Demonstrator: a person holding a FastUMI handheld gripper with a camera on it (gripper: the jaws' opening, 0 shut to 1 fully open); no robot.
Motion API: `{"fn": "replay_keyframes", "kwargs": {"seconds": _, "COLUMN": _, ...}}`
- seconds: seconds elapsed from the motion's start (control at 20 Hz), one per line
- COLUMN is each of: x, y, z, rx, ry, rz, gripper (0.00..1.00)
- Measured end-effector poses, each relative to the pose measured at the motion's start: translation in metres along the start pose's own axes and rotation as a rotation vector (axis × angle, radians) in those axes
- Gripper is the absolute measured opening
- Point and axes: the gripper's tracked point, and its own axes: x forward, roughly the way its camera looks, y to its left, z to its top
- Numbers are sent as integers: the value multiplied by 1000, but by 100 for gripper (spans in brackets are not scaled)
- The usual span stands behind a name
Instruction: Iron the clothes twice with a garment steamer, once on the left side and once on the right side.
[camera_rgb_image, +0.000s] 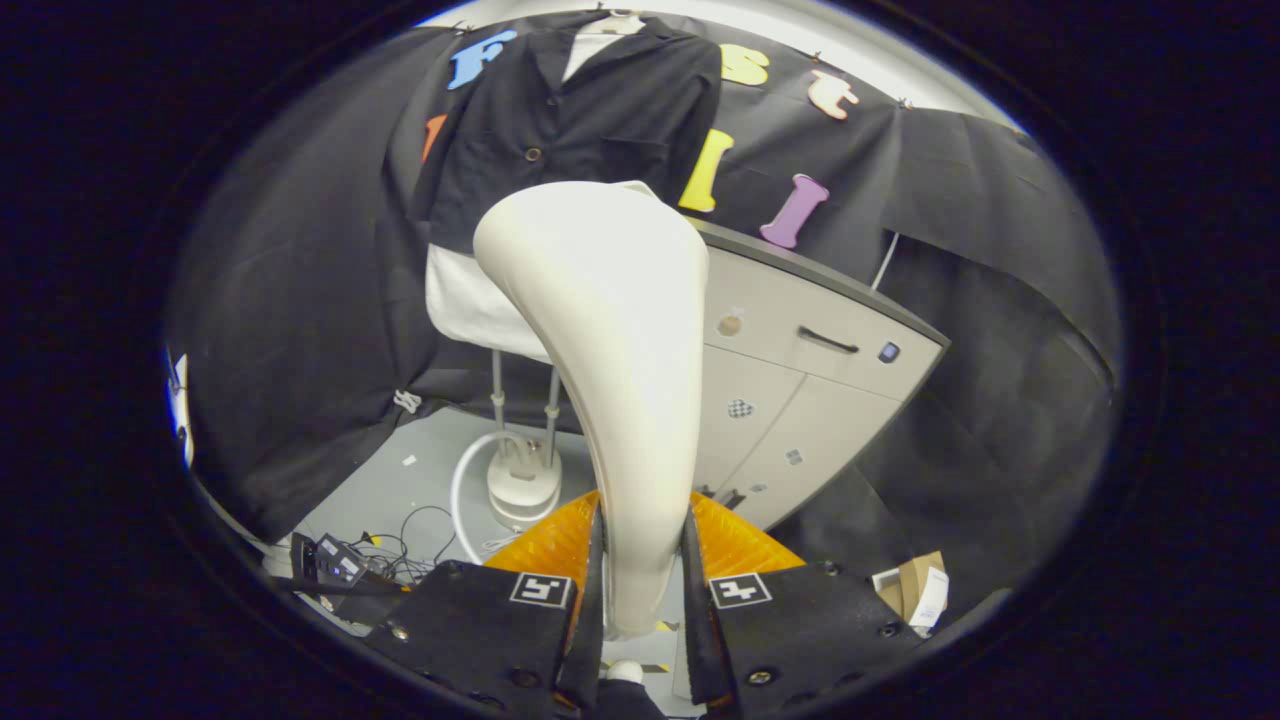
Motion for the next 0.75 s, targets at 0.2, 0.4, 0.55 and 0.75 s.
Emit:
{"fn": "replay_keyframes", "kwargs": {"seconds": 0.2, "x": -16, "y": -51, "z": -35, "rx": 58, "ry": 53, "rz": -18, "gripper": 37}}
{"fn": "replay_keyframes", "kwargs": {"seconds": 0.4, "x": -22, "y": -98, "z": -68, "rx": 73, "ry": 94, "rz": 6, "gripper": 37}}
{"fn": "replay_keyframes", "kwargs": {"seconds": 0.55, "x": -16, "y": -134, "z": -75, "rx": 86, "ry": 108, "rz": 17, "gripper": 37}}
{"fn": "replay_keyframes", "kwargs": {"seconds": 0.75, "x": -7, "y": -166, "z": -81, "rx": 99, "ry": 120, "rz": 39, "gripper": 37}}
